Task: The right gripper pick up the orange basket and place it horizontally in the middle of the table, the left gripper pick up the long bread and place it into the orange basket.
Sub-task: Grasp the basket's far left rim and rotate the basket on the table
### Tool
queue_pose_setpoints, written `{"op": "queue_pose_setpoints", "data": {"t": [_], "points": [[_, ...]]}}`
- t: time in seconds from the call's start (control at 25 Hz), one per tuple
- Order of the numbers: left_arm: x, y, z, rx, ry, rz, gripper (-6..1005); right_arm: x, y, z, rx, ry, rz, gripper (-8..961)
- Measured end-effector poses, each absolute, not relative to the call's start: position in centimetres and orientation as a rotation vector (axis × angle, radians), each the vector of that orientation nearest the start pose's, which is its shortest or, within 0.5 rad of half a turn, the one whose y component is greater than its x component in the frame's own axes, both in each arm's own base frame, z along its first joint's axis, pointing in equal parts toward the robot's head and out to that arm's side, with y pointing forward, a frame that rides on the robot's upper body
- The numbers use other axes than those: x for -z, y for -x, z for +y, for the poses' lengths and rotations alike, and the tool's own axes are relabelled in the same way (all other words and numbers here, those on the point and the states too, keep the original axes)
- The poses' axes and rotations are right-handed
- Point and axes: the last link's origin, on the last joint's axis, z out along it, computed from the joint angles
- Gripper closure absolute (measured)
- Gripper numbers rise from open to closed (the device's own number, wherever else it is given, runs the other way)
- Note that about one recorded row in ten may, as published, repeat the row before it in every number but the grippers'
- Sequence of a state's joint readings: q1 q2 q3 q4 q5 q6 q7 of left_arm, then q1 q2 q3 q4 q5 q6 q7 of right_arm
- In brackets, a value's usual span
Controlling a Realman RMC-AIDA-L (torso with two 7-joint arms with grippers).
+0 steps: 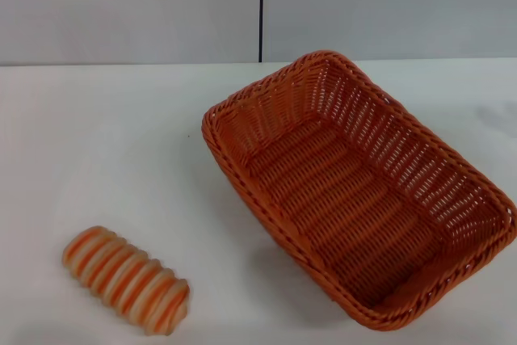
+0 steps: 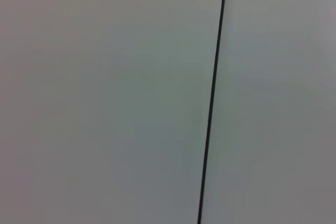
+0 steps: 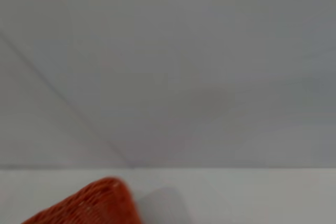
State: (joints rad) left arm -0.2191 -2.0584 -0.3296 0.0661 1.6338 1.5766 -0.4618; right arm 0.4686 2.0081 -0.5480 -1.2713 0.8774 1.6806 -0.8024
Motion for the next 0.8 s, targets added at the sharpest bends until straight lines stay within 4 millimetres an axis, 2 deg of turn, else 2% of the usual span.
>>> {"op": "queue_pose_setpoints", "data": {"t": [0.04, 0.12, 0.28, 0.44, 0.64, 0.8], "points": [[-6.8, 39.7, 22.3, 0.830, 1.271, -0.546, 295, -14.1, -27.4, 33.6, -0.422, 2.227, 1.358, 342], [-6.7, 39.9, 21.9, 0.820, 1.267, -0.554, 295, -14.0, -25.3, 35.2, -0.369, 2.300, 1.394, 342], [-6.7, 40.2, 21.3, 0.810, 1.261, -0.561, 295, -13.3, -24.1, 36.6, -0.303, 2.345, 1.455, 341], [-6.7, 40.5, 20.6, 0.802, 1.254, -0.565, 295, -11.7, -23.2, 38.5, -0.184, 2.361, 1.548, 341], [-6.7, 40.5, 20.4, 0.802, 1.254, -0.564, 296, -10.6, -22.7, 39.4, -0.086, 2.377, 1.574, 341], [-6.7, 40.5, 20.3, 0.803, 1.251, -0.566, 296, -8.3, -22.0, 40.0, -0.033, 2.410, 1.582, 341]]}}
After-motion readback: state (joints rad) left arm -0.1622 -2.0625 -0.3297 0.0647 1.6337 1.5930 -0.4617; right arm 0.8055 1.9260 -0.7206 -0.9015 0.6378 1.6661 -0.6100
